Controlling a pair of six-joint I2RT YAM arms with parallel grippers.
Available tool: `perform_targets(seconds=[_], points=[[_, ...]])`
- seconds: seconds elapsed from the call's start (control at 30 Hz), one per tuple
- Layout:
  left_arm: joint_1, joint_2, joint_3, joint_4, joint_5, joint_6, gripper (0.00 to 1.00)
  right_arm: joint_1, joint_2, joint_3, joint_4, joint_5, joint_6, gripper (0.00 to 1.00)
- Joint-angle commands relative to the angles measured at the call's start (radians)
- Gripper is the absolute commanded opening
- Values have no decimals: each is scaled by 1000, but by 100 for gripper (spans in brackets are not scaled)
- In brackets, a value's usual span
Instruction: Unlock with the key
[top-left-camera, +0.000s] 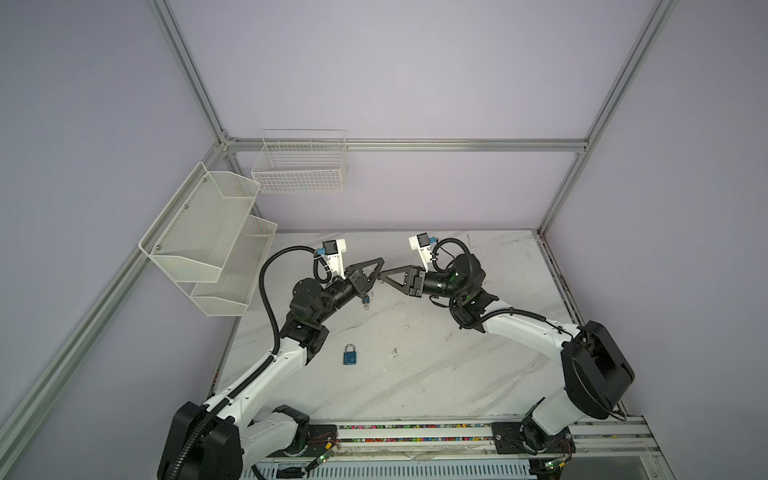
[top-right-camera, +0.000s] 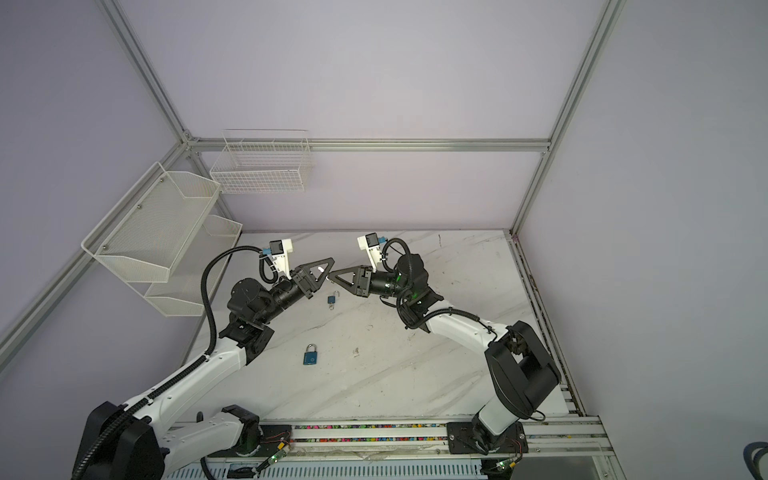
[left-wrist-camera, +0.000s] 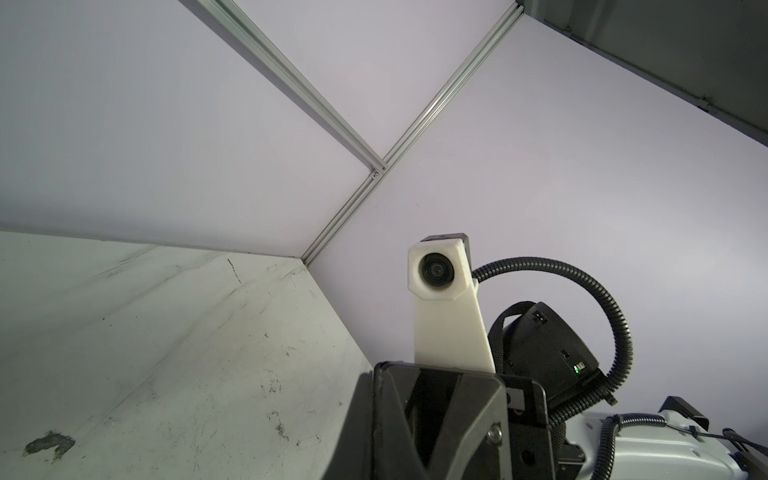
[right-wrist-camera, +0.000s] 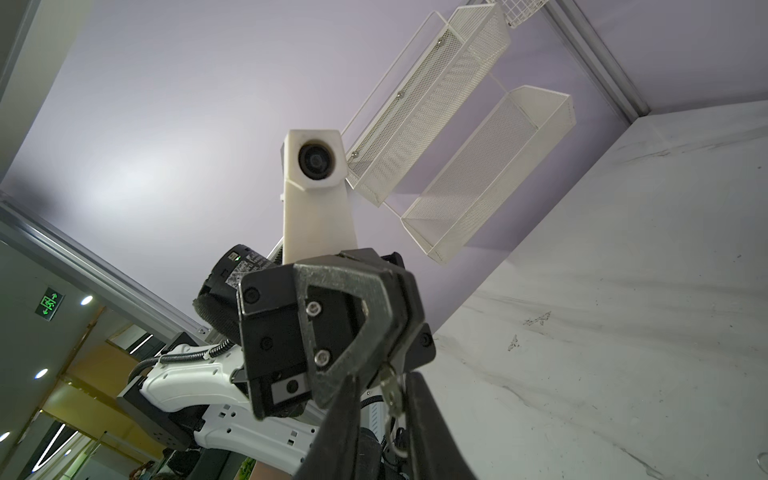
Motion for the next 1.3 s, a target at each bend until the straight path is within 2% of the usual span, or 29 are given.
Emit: perform_targets(seconds=[0.0, 0.4, 0.6, 0.8, 0.93, 1.1, 1.17, 1.27], points=[[-3, 2, 60, 39, 17, 2, 0, -2, 12, -15, 76, -28, 30, 23], [-14, 21, 78, 67, 22, 4, 0, -1, 42, -5, 73, -44, 36, 20], [-22, 35, 85, 95, 28, 4, 0, -1, 47, 2, 51, -43, 24, 14], [-27, 36, 81, 93, 37, 23, 0, -2, 45, 4, 54, -32, 25, 3], [-28, 24, 88, 59, 30, 42, 0, -6, 38, 0, 52, -18, 25, 0], [-27, 9, 100, 13, 24, 68, 21, -15, 21, -8, 43, 1, 22, 0], [-27, 2, 98, 10, 12, 70, 40, -20, 14, -9, 35, 7, 21, 0], [-25, -17, 120, -42, 3, 73, 59, -28, -3, -18, 20, 18, 14, 0]])
